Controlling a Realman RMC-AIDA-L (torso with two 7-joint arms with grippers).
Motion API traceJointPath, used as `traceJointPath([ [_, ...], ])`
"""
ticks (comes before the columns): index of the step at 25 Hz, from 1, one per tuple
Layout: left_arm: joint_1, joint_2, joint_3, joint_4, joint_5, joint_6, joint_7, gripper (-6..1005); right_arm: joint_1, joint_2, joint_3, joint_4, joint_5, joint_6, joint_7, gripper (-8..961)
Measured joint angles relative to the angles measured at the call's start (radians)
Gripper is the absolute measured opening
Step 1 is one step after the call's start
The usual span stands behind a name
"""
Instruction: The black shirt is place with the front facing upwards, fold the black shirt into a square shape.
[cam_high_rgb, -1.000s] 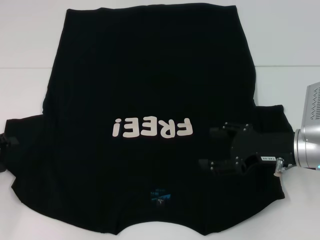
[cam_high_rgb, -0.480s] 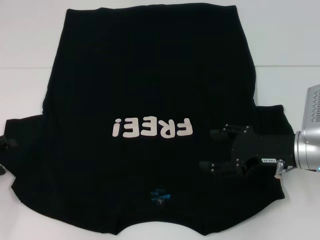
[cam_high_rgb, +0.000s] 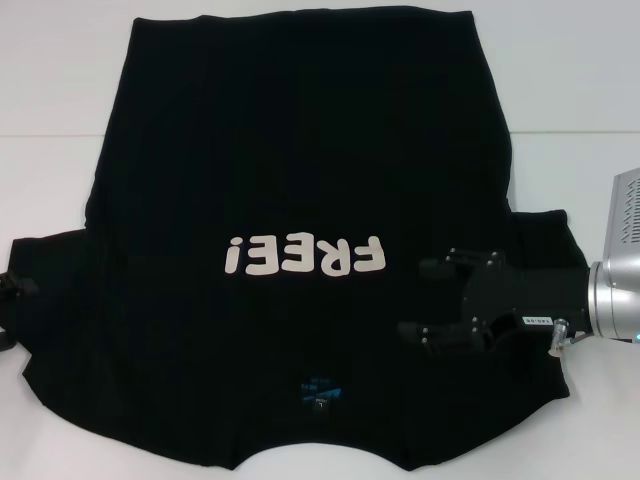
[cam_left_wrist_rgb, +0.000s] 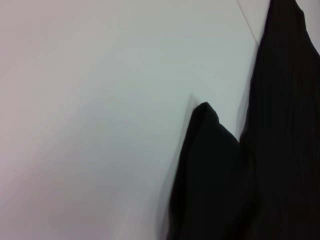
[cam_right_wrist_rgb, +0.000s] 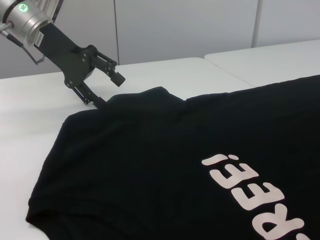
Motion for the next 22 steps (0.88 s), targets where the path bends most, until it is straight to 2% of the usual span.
traceJointPath([
  [22, -0.011, -0.012, -0.002, -0.004, -0.030, -0.027, 0.009, 932, 0.003, 0.000, 0.000, 0.000, 0.001, 0.002, 0.002, 945],
])
